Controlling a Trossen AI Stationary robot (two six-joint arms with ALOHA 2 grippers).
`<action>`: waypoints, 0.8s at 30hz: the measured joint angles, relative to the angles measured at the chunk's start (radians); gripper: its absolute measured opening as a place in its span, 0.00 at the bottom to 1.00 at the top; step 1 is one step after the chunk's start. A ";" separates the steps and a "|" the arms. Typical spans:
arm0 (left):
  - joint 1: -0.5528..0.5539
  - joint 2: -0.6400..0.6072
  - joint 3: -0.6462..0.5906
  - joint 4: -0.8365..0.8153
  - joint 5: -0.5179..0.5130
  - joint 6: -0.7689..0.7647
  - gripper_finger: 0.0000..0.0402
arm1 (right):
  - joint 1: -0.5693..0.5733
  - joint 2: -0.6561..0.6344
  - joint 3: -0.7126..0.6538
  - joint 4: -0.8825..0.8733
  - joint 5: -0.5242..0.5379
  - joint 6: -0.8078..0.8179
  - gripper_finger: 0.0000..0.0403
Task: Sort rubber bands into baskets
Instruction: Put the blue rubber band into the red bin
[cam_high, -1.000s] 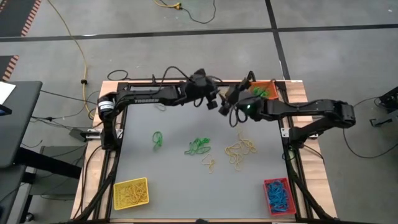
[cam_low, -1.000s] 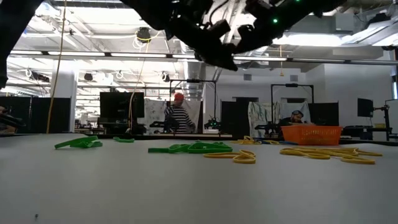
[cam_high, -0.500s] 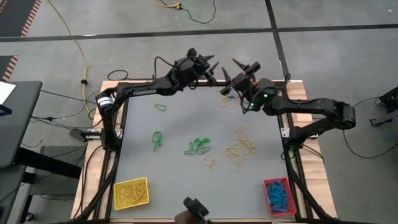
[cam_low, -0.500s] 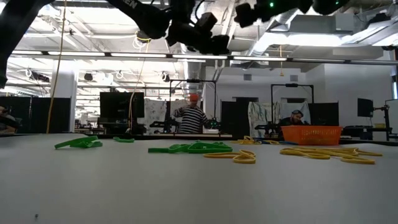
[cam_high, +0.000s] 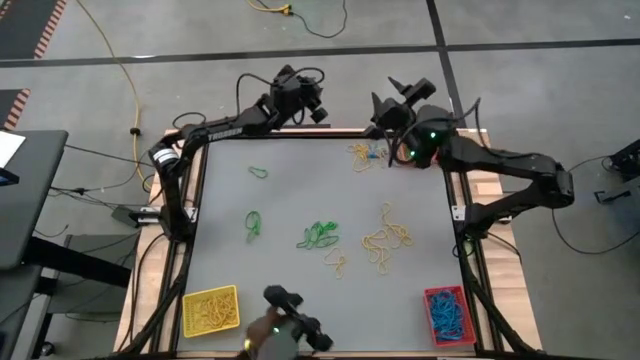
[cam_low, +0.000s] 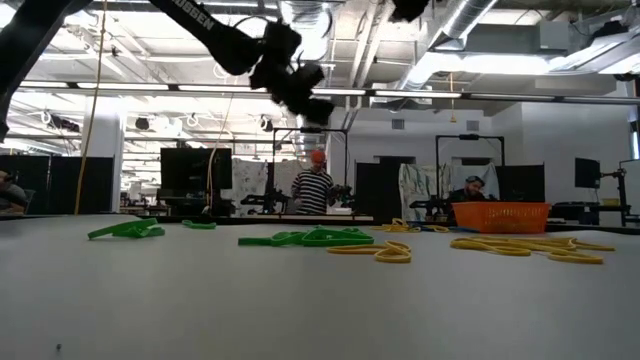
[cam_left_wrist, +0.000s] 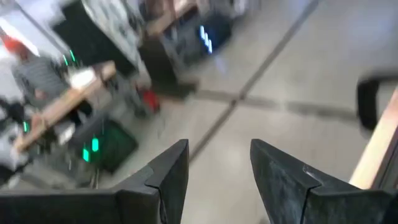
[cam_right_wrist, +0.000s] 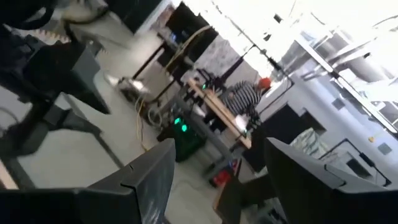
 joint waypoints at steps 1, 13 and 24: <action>0.018 0.000 0.000 -0.050 0.001 -0.004 0.41 | 0.003 0.000 0.033 -0.064 0.001 0.021 0.69; 0.193 0.000 -0.011 -0.400 0.180 -0.114 0.41 | -0.085 0.000 0.277 -0.576 -0.007 0.130 0.69; 0.216 0.000 -0.011 -0.590 0.263 -0.081 0.41 | -0.339 0.032 0.292 -0.940 -0.237 0.345 0.69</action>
